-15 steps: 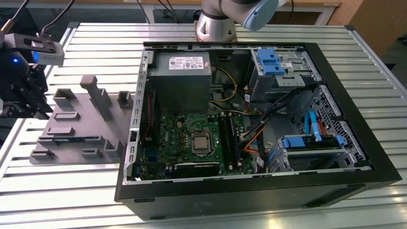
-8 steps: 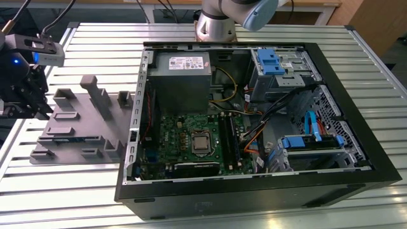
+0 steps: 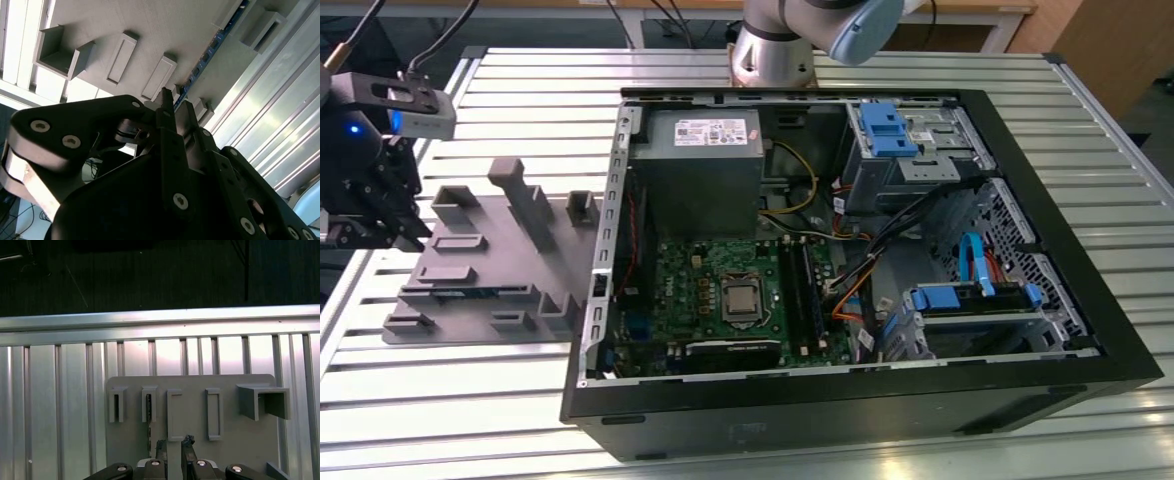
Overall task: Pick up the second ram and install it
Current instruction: 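Pick up the second ram and move it above second insertion slot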
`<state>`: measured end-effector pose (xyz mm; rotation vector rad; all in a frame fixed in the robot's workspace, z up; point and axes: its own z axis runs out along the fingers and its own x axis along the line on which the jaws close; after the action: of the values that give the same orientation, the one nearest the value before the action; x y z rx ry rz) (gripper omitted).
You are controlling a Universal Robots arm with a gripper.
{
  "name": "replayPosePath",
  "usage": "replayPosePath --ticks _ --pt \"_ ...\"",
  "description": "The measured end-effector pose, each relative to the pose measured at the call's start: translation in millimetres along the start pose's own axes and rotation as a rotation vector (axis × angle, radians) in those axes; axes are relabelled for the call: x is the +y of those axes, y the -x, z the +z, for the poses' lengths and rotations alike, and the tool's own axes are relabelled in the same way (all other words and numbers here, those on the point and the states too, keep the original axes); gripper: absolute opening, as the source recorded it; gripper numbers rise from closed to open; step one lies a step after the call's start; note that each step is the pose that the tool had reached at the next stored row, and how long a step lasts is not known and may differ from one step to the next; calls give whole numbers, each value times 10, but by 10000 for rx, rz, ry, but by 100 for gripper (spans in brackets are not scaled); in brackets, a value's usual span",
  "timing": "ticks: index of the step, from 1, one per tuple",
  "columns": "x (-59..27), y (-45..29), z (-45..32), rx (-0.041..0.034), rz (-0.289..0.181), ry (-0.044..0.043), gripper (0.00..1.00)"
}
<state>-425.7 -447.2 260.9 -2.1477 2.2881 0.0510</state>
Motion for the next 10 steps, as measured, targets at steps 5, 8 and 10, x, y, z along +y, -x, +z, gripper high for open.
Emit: replayPosePath --ticks 5,8,10 --pt "0 0 0 1 0 1 33" --pt "0 0 1 0 0 0 33" --pt "0 0 2 0 0 0 33"
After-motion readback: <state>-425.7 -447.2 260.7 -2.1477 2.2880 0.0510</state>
